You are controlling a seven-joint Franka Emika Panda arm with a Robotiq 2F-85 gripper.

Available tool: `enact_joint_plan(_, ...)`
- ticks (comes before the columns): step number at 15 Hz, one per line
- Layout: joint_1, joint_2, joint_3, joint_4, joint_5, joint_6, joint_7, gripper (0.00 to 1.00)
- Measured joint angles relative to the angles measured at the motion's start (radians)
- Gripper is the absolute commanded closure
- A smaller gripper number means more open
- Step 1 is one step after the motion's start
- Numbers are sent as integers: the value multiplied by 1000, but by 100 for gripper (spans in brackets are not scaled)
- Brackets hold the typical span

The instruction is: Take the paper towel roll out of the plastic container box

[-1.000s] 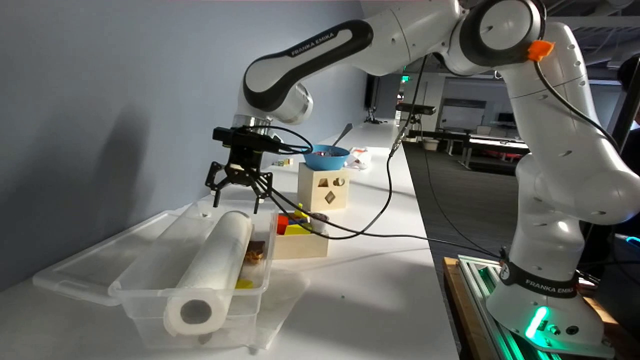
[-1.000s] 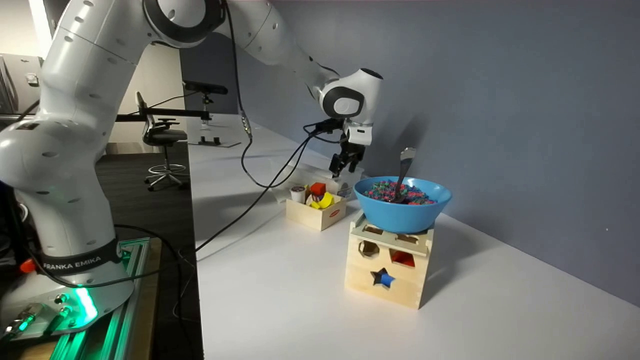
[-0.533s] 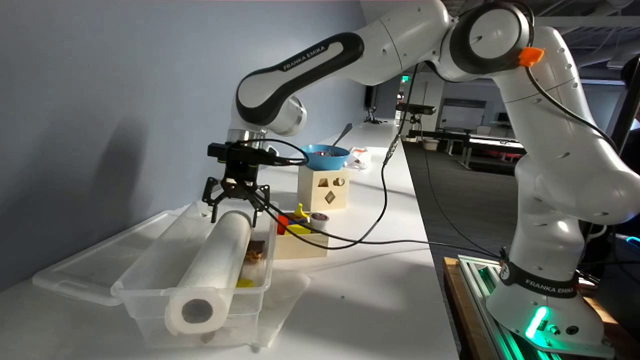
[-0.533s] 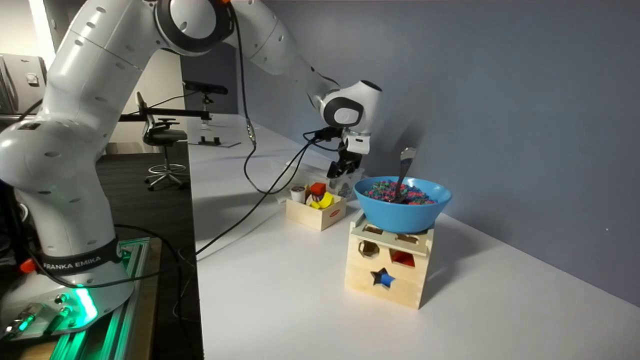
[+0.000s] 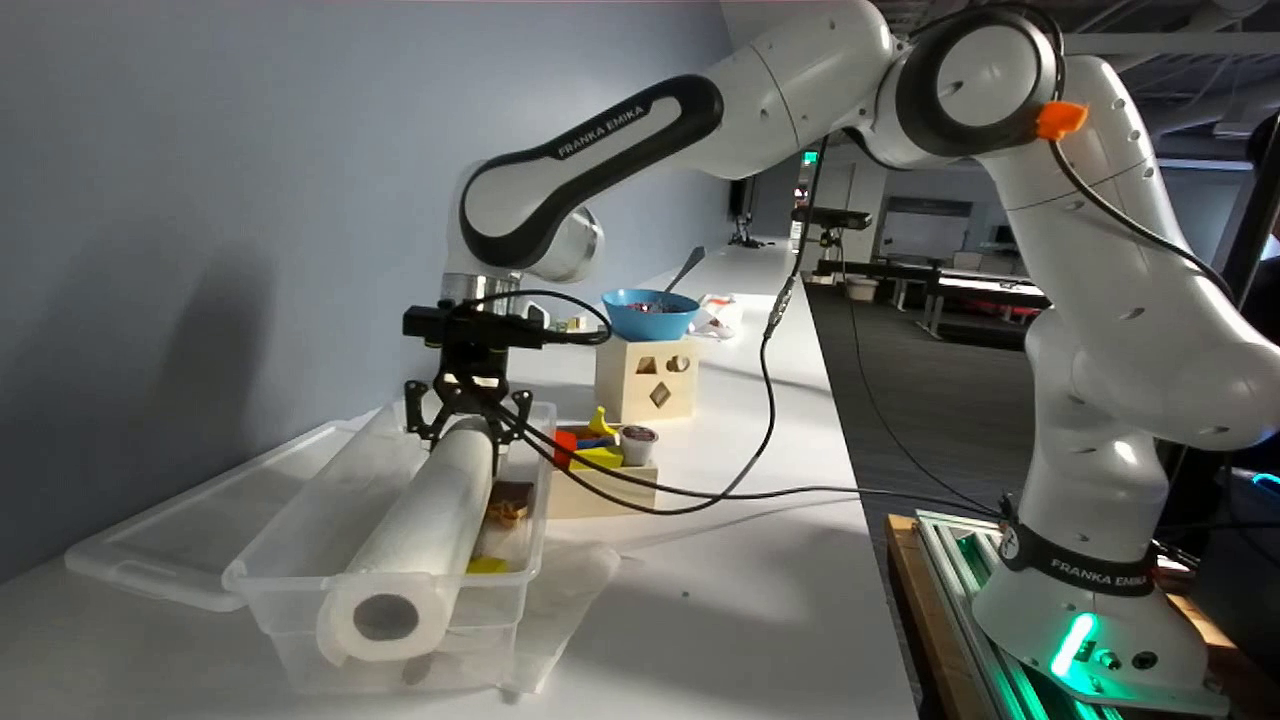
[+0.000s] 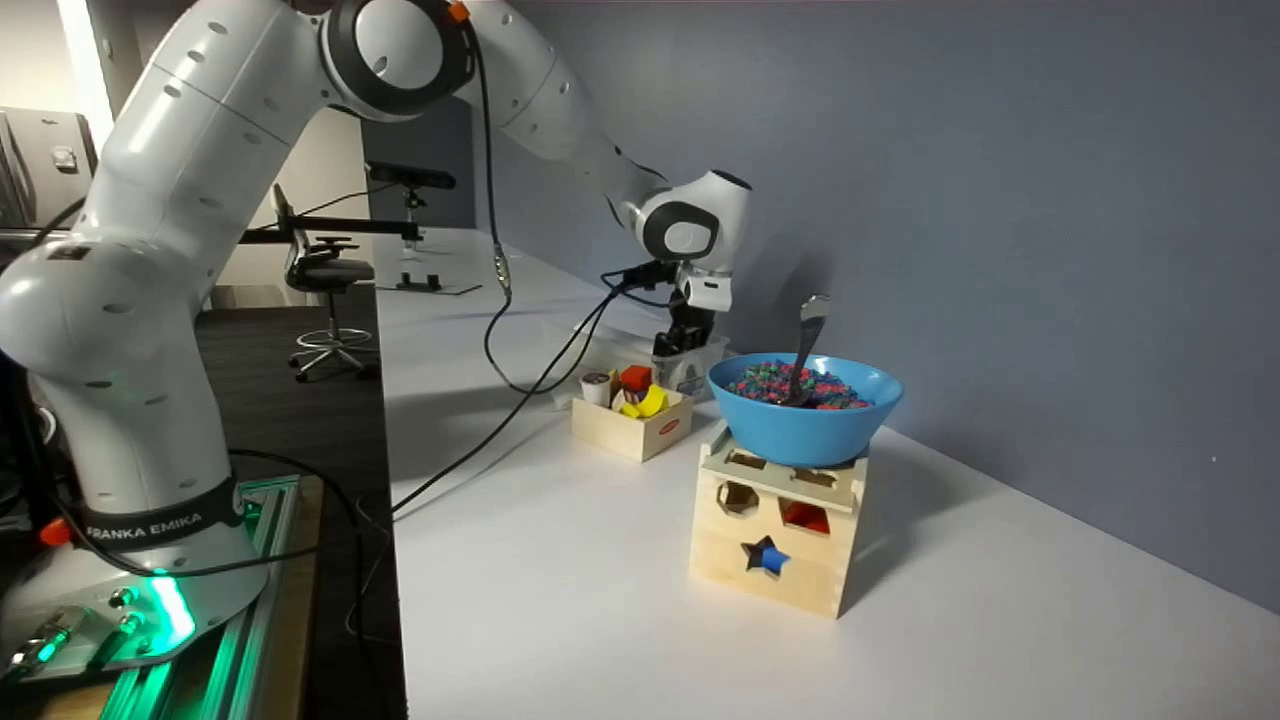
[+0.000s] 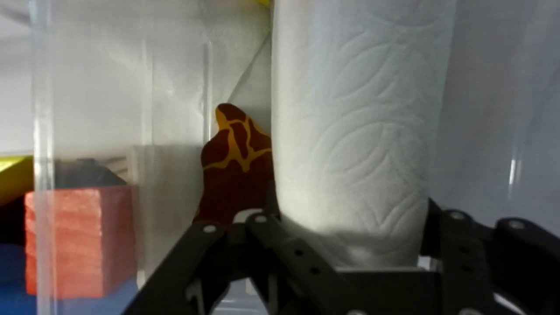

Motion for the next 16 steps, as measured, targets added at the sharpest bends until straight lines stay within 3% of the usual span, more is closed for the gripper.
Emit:
enact_joint_plan(6, 61, -73, -12, 4, -125, 1, 26, 92)
enact_joint_plan(12, 161, -268, -11, -14, -395, 0, 52, 92)
enact_joint_plan(16, 180, -430, -3, -20, -617, -5, 99, 92)
